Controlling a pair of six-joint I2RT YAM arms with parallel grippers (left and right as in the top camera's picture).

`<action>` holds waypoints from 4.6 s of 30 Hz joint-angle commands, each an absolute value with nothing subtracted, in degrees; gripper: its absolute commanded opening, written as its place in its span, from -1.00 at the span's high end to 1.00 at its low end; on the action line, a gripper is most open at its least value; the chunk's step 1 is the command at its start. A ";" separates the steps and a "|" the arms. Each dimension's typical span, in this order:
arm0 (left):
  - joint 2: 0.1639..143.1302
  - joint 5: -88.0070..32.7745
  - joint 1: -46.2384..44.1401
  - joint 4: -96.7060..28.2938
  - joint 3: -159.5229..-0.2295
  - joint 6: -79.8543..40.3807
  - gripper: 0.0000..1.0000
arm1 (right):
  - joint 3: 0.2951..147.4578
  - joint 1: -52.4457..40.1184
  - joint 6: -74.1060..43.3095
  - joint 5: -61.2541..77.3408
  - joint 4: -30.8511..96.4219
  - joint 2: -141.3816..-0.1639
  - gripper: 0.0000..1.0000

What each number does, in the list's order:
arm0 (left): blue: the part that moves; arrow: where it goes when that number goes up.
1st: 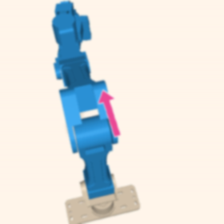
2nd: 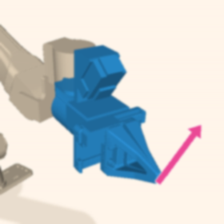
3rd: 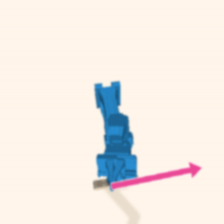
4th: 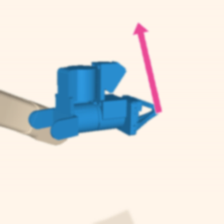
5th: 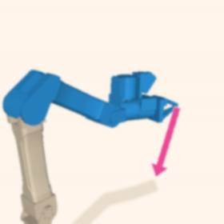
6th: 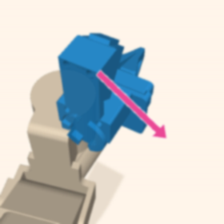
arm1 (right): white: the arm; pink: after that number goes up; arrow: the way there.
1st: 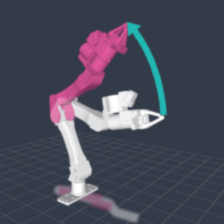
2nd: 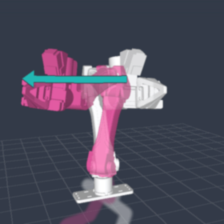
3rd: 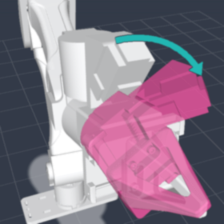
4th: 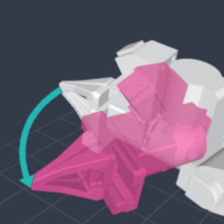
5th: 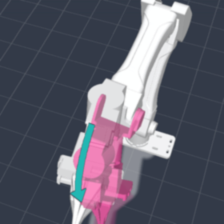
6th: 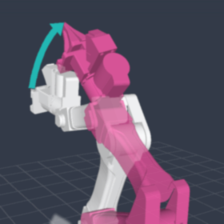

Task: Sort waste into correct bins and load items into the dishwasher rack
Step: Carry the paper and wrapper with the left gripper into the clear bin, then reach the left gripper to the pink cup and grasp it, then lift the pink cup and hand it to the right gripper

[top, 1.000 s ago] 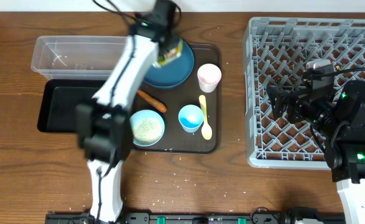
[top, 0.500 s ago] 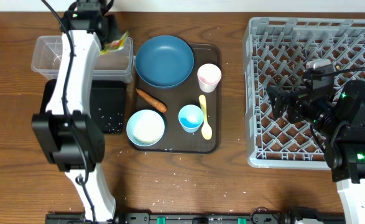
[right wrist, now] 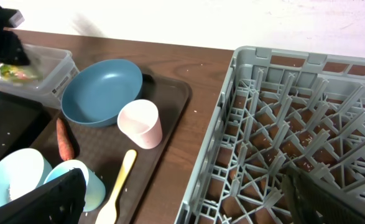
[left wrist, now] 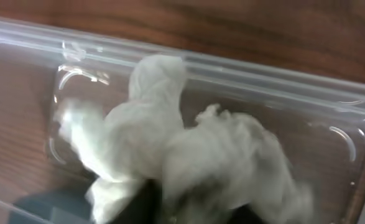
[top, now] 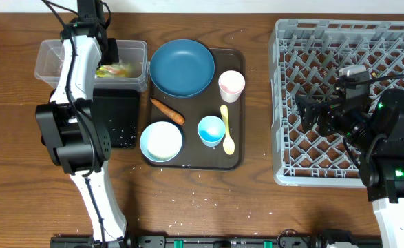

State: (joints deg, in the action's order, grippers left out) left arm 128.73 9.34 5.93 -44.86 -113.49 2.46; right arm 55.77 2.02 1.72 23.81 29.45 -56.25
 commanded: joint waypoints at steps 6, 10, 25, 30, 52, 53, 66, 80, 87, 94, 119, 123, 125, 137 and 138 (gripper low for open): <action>126.87 9.50 5.69 -44.88 -114.52 3.01 -0.26 | 56.95 1.96 1.32 24.25 29.41 -56.27 -0.98; 121.62 8.67 5.08 -45.58 -114.74 2.85 -0.33 | 56.95 1.96 1.32 24.23 29.39 -56.27 -0.99; 112.18 -19.57 -10.13 -57.36 -113.84 2.74 -0.35 | 56.95 1.96 1.32 24.25 29.89 -56.27 -0.98; 118.04 -20.32 -18.48 -54.50 -113.80 1.65 -0.35 | 56.95 1.96 1.34 24.21 31.86 -56.27 -0.98; 130.10 -14.31 -26.98 -50.22 -113.80 -8.14 0.43 | 56.93 1.96 1.34 23.79 33.71 -56.27 -0.98; 130.13 -14.31 -27.05 -50.15 -113.78 -8.69 0.44 | 56.95 1.96 1.34 23.79 33.71 -56.27 -0.98; 132.07 -9.39 -27.73 -49.50 -113.80 -16.29 0.88 | 56.93 1.96 1.32 23.81 34.52 -56.27 -0.98; 117.54 -39.07 -17.45 -53.41 -114.67 -17.87 0.88 | 56.42 0.86 -3.36 35.99 16.73 -60.45 -0.71; 114.61 -63.02 -10.37 -58.37 -114.65 -13.17 0.88 | 56.42 -2.72 -3.36 55.20 3.09 -69.89 -0.64; 114.72 -72.16 -8.91 -63.53 -114.65 -9.85 0.88 | 56.42 -5.93 -5.45 67.79 -10.74 -76.55 -0.92; 114.72 -77.95 -13.69 -74.96 -114.61 -4.25 0.88 | 56.42 -11.35 -9.43 67.37 -27.70 -83.85 -0.50; 114.72 -77.12 -13.69 -74.96 -114.61 -4.25 0.88 | 56.42 -10.63 -11.00 67.40 -28.16 -83.85 0.18; 114.72 -76.90 -13.69 -74.96 -114.61 -4.25 0.81 | 56.42 -9.89 -12.45 67.53 -28.69 -83.85 0.42; 114.72 -73.34 -12.49 -74.46 -114.61 -4.27 0.66 | 56.42 -1.43 -22.35 70.57 -30.94 -83.85 0.14; 114.72 -72.49 -12.49 -74.41 -114.61 -4.27 0.66 | 56.42 -1.21 -22.83 70.54 -30.94 -83.83 0.15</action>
